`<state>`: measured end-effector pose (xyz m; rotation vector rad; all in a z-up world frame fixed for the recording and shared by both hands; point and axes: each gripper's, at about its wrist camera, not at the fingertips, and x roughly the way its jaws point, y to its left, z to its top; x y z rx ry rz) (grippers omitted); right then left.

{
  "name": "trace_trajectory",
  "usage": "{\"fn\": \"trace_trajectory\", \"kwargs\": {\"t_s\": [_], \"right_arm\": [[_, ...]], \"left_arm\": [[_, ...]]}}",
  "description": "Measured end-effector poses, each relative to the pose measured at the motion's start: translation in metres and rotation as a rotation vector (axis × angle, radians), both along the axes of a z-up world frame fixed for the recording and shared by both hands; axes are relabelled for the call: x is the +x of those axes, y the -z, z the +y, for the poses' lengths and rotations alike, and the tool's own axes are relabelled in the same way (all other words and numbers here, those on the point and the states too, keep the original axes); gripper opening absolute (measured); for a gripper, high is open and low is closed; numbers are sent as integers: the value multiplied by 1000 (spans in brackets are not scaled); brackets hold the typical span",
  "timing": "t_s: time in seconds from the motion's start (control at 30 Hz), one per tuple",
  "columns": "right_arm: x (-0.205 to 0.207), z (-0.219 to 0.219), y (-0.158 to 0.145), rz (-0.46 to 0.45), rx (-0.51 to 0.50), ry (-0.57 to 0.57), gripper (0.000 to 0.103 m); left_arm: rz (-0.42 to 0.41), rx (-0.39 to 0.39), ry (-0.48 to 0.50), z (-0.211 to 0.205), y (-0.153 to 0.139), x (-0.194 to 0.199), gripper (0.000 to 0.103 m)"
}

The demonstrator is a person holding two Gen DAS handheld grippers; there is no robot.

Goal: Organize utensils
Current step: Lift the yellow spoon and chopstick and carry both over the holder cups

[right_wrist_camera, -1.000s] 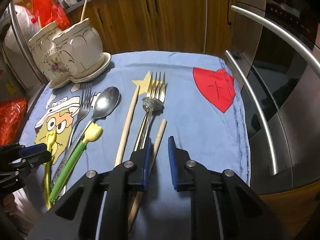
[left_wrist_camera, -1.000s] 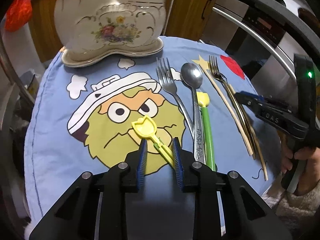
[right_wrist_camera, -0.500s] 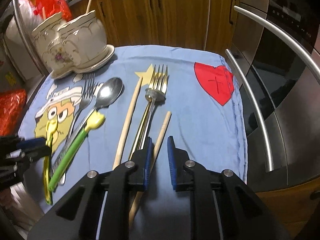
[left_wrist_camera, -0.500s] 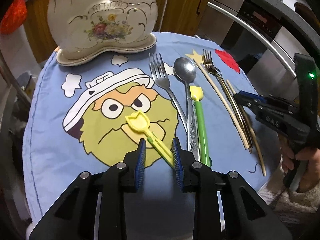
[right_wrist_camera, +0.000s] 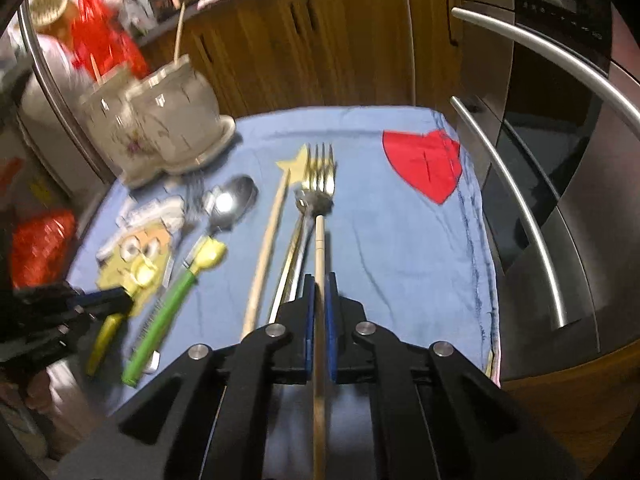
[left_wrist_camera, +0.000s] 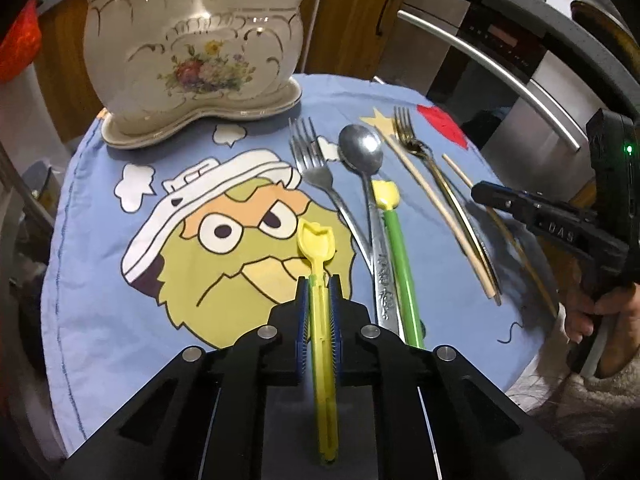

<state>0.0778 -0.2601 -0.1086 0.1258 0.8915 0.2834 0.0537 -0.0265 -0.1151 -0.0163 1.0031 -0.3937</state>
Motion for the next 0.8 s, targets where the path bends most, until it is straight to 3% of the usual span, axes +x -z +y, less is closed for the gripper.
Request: {"fn": "trace_trajectory", "kwargs": {"t_s": [0.4, 0.8], "right_arm": [[14, 9, -40, -138, 101, -15, 5], [72, 60, -107, -328, 168, -74, 5]], "left_arm": [[-131, -86, -35, 28, -42, 5, 10], [-340, -134, -112, 71, -126, 30, 10]]}}
